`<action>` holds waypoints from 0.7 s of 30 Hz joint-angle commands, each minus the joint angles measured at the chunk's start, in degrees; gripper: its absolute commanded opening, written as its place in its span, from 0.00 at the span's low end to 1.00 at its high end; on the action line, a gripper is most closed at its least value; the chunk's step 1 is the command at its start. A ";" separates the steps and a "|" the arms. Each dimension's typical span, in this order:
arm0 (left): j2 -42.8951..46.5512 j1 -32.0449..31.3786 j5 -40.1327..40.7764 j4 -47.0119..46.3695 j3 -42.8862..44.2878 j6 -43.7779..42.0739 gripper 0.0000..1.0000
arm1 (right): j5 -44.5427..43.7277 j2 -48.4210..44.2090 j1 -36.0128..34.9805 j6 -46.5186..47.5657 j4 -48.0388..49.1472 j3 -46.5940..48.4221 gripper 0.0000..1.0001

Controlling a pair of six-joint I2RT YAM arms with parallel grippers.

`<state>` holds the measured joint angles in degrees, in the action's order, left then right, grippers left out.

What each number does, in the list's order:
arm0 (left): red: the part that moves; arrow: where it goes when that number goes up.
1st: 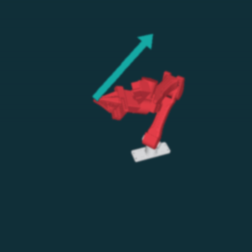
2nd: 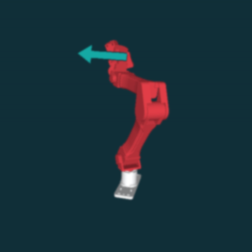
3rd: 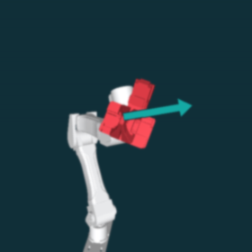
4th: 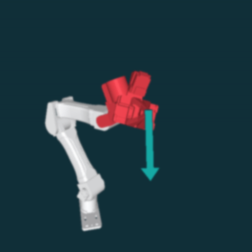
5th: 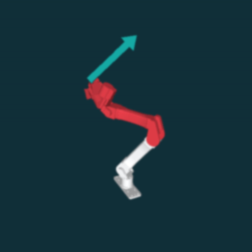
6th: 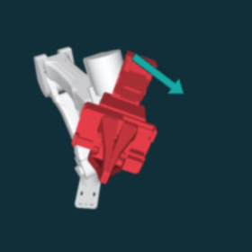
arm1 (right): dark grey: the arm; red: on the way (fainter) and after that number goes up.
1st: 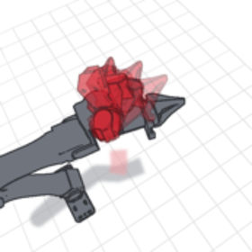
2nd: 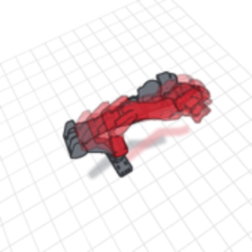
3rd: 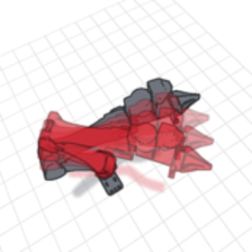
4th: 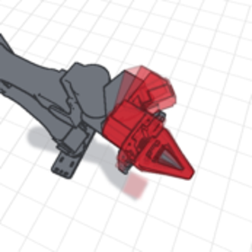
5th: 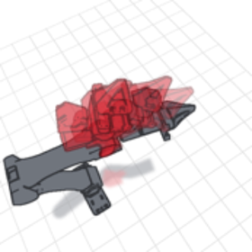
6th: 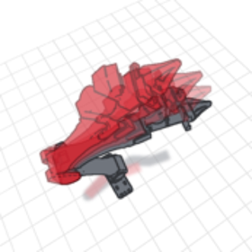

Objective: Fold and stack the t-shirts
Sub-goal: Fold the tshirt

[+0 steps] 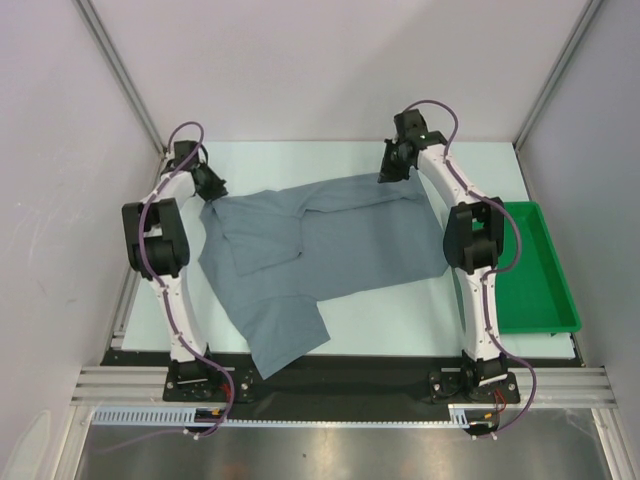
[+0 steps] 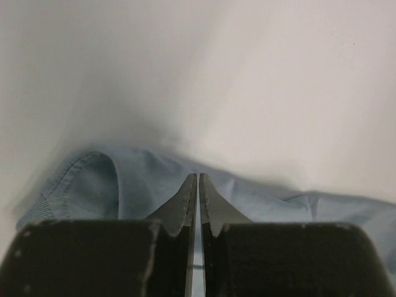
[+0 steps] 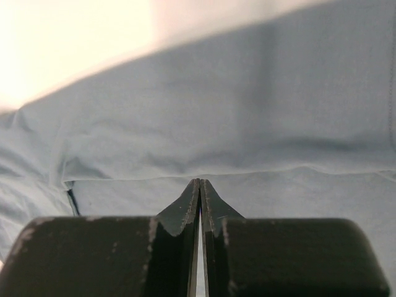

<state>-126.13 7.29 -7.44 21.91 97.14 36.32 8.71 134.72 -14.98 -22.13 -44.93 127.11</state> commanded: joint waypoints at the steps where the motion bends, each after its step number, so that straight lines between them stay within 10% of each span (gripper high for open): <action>1: 2.19 0.88 0.85 -0.55 -1.95 1.04 0.08 | -1.33 1.42 0.48 0.95 -0.96 2.88 0.07; 21: 0.97 6.25 -2.40 -5.56 -7.41 -2.48 0.08 | -0.18 15.66 5.84 -3.09 8.63 10.70 0.17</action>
<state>-124.84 12.53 -9.58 19.03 90.11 35.75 8.82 149.21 -9.80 -23.86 -39.00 135.33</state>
